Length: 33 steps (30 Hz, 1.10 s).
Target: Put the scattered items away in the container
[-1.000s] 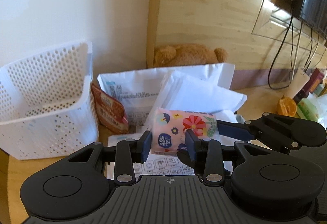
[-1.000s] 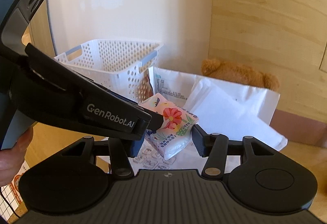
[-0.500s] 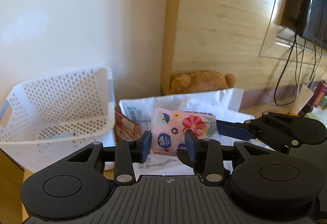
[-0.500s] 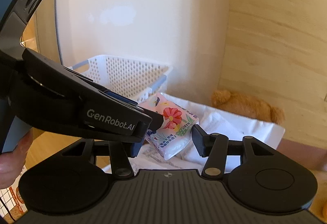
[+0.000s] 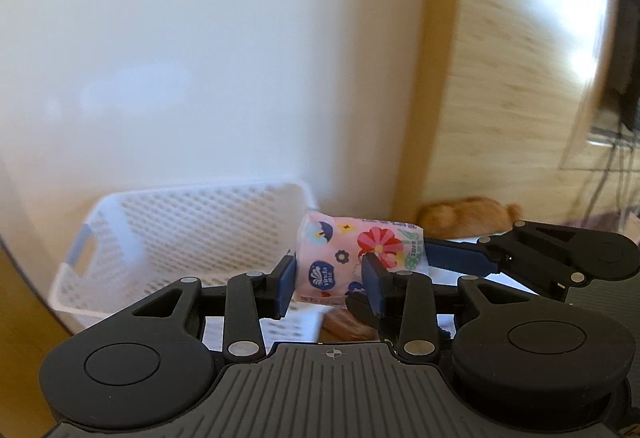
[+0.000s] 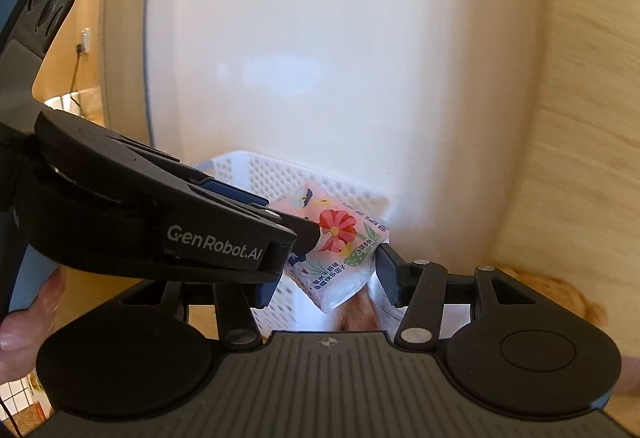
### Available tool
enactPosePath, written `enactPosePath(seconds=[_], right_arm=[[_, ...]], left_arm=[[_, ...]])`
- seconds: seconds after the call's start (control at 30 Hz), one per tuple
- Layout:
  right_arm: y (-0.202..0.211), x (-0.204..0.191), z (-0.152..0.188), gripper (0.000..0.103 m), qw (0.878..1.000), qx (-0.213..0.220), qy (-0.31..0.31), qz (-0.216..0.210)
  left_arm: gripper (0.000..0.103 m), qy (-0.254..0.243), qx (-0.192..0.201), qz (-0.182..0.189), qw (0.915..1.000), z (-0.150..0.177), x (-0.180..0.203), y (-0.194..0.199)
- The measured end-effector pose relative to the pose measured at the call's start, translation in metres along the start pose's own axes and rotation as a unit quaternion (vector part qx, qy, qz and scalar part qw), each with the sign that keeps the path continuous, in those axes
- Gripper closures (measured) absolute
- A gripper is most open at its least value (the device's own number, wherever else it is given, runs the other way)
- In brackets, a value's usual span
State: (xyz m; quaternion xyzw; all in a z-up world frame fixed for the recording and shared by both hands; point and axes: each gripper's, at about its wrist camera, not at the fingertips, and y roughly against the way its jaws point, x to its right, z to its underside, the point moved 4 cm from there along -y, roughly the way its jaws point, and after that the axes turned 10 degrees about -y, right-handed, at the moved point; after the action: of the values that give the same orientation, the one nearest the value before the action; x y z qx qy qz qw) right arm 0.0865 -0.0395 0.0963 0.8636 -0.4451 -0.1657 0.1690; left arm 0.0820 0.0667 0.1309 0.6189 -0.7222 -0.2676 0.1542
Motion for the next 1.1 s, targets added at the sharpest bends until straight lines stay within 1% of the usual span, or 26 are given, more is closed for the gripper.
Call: enactPosePath(seconds=[0.27,0.5,0.6,0.9,1.0,1.03,1.1], right_arm=[[-0.042,-0.032,-0.025,0.045,1.0,0.009,0.012,-0.028],[-0.075,-0.045,-0.038,0.045,0.999,0.008,0.013,-0.041],[-0.089,-0.047,-0.041,0.045,0.999,0.004,0.009,-0.039],[-0.126,-0.04,-0.041,0.045,1.0,-0.016,0.0,-0.024],[-0.136,-0.05,-0.047,0.045,0.999,-0.028,-0.005,-0.021],[-0.141,-0.042,-0.049,0.045,0.999,-0.031,-0.008,-0.02],[-0.149,-0.038,-0.049,0.045,0.999,-0.041,-0.016,-0.019]], left_arm=[[0.0,0.018,0.012,-0.042,0.9989,-0.004,-0.055,0.002],[0.0,0.018,0.017,-0.068,0.9974,-0.01,-0.088,-0.008],[0.0,0.022,0.017,-0.069,0.9972,-0.01,-0.1,-0.015],[0.0,0.025,0.005,-0.052,0.9984,-0.008,-0.124,-0.043],[0.0,0.027,0.0,-0.043,0.9987,-0.008,-0.128,-0.054],[0.0,0.028,-0.003,-0.04,0.9988,-0.007,-0.13,-0.057],[0.0,0.029,-0.008,-0.035,0.9989,-0.007,-0.133,-0.065]])
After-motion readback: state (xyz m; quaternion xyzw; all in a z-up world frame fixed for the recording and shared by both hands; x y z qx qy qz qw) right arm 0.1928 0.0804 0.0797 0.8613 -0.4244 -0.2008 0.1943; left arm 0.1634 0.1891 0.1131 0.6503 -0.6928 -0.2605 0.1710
